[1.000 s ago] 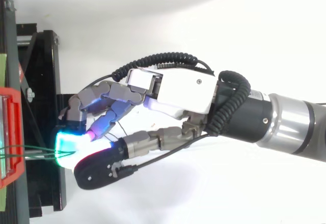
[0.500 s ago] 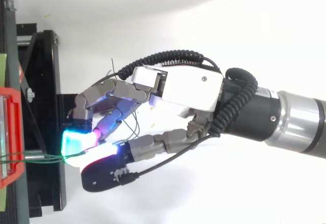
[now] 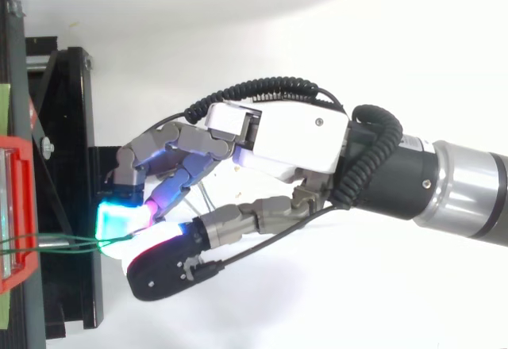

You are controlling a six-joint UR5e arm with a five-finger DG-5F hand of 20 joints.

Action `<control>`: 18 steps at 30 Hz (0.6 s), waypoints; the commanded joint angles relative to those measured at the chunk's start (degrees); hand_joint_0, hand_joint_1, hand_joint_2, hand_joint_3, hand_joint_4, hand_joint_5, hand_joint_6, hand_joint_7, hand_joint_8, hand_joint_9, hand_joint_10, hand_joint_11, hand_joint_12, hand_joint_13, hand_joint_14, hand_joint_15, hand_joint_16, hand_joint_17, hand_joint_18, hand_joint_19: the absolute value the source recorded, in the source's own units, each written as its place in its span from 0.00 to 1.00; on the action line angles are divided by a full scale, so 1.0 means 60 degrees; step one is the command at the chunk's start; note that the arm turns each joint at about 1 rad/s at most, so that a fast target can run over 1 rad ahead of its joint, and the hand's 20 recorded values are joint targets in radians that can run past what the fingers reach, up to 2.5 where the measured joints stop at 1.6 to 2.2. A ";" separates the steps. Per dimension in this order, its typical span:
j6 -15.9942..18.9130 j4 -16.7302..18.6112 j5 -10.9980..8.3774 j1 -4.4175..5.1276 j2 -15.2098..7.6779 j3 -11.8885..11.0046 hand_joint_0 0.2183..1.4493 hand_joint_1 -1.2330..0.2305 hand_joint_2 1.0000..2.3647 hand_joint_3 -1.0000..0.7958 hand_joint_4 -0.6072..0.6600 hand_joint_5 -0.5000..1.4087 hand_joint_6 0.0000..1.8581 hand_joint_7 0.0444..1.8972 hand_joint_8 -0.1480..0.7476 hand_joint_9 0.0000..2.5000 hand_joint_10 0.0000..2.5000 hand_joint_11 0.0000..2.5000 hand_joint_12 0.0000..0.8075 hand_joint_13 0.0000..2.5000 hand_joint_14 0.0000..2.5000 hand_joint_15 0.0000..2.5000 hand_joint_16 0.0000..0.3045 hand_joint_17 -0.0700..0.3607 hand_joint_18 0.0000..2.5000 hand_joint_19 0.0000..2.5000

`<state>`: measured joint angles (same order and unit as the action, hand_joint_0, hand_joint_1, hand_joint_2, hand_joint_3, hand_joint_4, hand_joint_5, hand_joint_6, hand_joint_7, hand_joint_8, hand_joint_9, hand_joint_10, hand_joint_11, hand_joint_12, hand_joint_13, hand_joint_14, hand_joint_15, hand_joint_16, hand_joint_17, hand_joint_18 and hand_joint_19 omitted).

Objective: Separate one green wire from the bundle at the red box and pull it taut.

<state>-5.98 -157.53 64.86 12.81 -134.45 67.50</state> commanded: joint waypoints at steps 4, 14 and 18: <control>0.0031 -0.0259 0.0000 -0.0011 0.0113 0.0001 0.29 0.36 0.01 0.44 0.62 0.20 0.48 0.56 0.50 0.38 0.00 0.16 0.46 0.21 0.00 0.07 0.17 0.44 0.20 0.15; 0.0045 -0.0625 0.0000 -0.0025 0.0259 0.0001 0.31 0.27 0.01 0.40 0.58 0.19 0.49 0.55 0.47 0.36 0.01 0.17 0.42 0.19 0.00 0.08 0.15 0.40 0.18 0.16; 0.0045 -0.0962 0.0000 -0.0040 0.0406 0.0001 0.26 0.36 0.00 0.30 0.61 0.19 0.49 0.54 0.47 0.38 0.01 0.18 0.43 0.20 0.00 0.08 0.16 0.41 0.19 0.16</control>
<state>-5.70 -162.16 64.86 12.60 -132.47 67.50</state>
